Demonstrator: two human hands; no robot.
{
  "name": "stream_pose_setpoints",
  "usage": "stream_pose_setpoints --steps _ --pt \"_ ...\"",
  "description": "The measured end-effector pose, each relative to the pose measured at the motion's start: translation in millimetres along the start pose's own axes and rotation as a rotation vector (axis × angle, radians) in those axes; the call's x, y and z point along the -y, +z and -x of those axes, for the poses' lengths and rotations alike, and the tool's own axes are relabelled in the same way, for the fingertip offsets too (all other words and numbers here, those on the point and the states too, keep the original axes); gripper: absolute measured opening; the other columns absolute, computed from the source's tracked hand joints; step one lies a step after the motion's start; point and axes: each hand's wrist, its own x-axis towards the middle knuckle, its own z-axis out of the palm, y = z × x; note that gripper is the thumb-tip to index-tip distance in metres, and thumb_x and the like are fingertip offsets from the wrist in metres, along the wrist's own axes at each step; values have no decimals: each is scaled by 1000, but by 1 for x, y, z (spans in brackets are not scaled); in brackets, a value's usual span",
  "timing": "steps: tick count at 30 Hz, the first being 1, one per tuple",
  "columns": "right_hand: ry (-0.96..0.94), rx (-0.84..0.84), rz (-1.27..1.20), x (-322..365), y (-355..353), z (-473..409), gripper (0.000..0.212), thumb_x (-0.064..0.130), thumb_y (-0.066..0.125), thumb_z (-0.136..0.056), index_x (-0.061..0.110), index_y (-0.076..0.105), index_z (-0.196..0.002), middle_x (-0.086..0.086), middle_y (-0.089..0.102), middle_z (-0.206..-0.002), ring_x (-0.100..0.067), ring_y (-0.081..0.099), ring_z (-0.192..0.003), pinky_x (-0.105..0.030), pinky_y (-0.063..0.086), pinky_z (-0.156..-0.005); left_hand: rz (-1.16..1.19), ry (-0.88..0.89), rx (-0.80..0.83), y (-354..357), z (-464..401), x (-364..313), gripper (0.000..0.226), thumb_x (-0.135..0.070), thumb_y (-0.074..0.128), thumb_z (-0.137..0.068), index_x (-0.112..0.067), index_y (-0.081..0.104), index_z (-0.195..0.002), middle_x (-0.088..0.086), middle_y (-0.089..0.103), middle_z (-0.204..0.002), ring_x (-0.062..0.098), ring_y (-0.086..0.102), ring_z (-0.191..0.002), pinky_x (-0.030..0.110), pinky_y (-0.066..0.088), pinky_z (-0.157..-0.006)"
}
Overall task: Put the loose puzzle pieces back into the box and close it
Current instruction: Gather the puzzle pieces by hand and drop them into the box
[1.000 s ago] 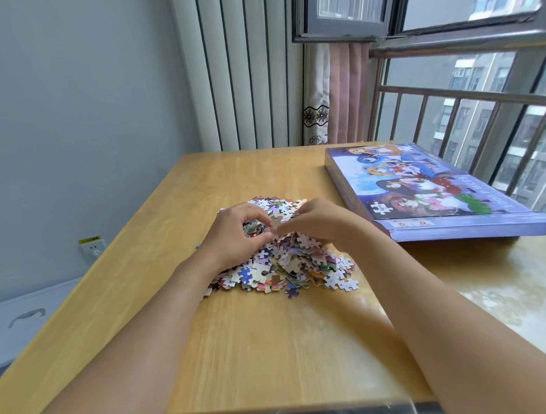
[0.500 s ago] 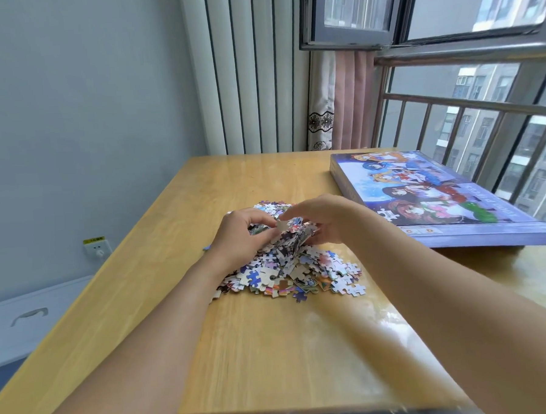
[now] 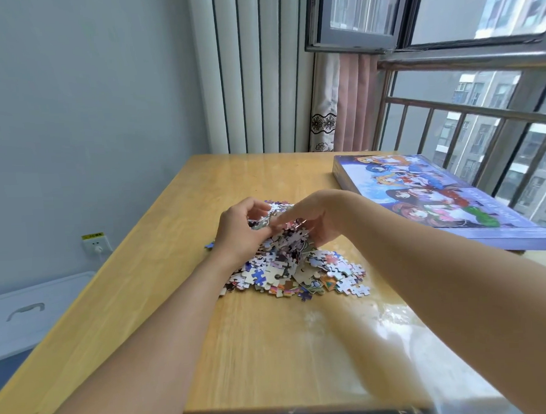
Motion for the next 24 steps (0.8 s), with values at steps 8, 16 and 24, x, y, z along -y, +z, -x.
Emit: stream_pose_setpoints --steps 8,16,24 --pt "-17 -51 86 6 11 -10 49 31 82 -82 0 62 -113 -16 73 -109 -29 73 -99 -45 57 -93 32 -4 -14 0 1 1 60 -30 92 -69 -24 58 -117 -10 67 -101 3 62 -99 18 46 -82" --pt "-71 -110 82 -6 8 -30 48 38 78 -85 6 65 -117 -5 66 -97 -20 61 -84 -28 53 -83 7 0 -22 -3 1 0 65 -46 90 -67 -26 59 -120 -14 63 -109 -2 56 -106 11 41 -82" --pt "-112 -74 -253 -34 -31 -11 29 26 73 -91 7 62 -111 -10 70 -90 -24 70 -65 -32 59 -56 153 -54 -75 -3 1 -8 27 -47 59 -97 -22 67 -104 -8 68 -105 6 61 -103 24 47 -89"
